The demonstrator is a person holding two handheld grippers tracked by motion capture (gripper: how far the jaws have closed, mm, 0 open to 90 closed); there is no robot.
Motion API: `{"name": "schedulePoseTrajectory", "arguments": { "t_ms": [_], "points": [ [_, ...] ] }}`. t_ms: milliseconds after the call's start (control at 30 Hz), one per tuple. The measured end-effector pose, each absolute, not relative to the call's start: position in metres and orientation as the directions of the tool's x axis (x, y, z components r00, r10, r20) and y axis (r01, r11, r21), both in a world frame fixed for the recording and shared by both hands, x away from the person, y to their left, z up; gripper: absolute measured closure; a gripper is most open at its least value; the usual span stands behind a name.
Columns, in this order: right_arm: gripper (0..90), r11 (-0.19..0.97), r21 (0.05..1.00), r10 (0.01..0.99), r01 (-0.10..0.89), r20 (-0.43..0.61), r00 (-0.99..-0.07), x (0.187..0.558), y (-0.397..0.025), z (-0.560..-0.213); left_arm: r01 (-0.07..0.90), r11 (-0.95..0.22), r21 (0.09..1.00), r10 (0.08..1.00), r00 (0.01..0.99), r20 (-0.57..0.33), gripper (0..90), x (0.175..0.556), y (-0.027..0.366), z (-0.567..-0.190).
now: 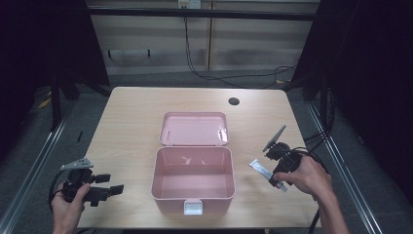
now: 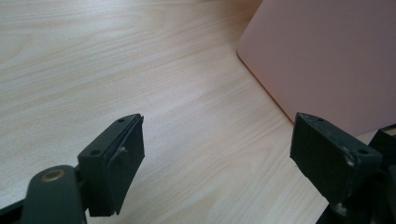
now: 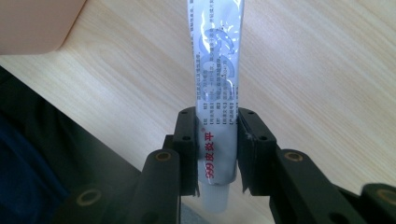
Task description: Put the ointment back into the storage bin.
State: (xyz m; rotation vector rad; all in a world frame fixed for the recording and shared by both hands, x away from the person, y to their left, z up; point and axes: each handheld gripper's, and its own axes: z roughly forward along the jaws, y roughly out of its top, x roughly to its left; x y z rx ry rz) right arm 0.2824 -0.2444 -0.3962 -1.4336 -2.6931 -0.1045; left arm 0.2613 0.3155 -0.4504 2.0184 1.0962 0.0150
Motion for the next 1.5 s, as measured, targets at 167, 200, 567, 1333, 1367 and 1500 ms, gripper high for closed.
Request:
{"name": "schedulePoseTrajectory", "arguments": {
  "t_ms": [167,200,567,1333,1367,1500],
  "points": [
    [72.0,0.531,0.032,0.839,0.847,0.118,-0.531,0.282,-0.247,-0.39,0.692,-0.286,0.663,0.702,0.622,-0.347,17.6,0.261,0.316,-0.45],
    [72.0,0.54,0.028,0.835,0.841,0.112,-0.539,0.282,-0.247,-0.388,0.691,-0.286,0.664,0.699,0.624,-0.348,17.6,0.261,0.316,-0.45],
    [72.0,0.679,0.046,0.727,0.733,0.099,-0.68,0.273,-0.244,-0.364,0.692,-0.281,0.664,0.701,0.621,-0.351,17.6,0.261,0.316,-0.45],
    [72.2,0.776,0.078,0.619,0.626,0.098,-0.78,0.266,-0.237,-0.332,0.69,-0.283,0.666,0.701,0.622,-0.347,17.6,0.261,0.316,-0.45],
    [72.2,0.778,0.079,0.616,0.623,0.098,-0.782,0.266,-0.236,-0.331,0.69,-0.283,0.666,0.702,0.622,-0.347,17.6,0.261,0.316,-0.45],
    [72.3,0.798,0.084,0.589,0.597,0.103,-0.801,0.266,-0.232,-0.322,0.69,-0.279,0.667,0.703,0.621,-0.348,17.6,0.261,0.316,-0.45]
  ]
}}
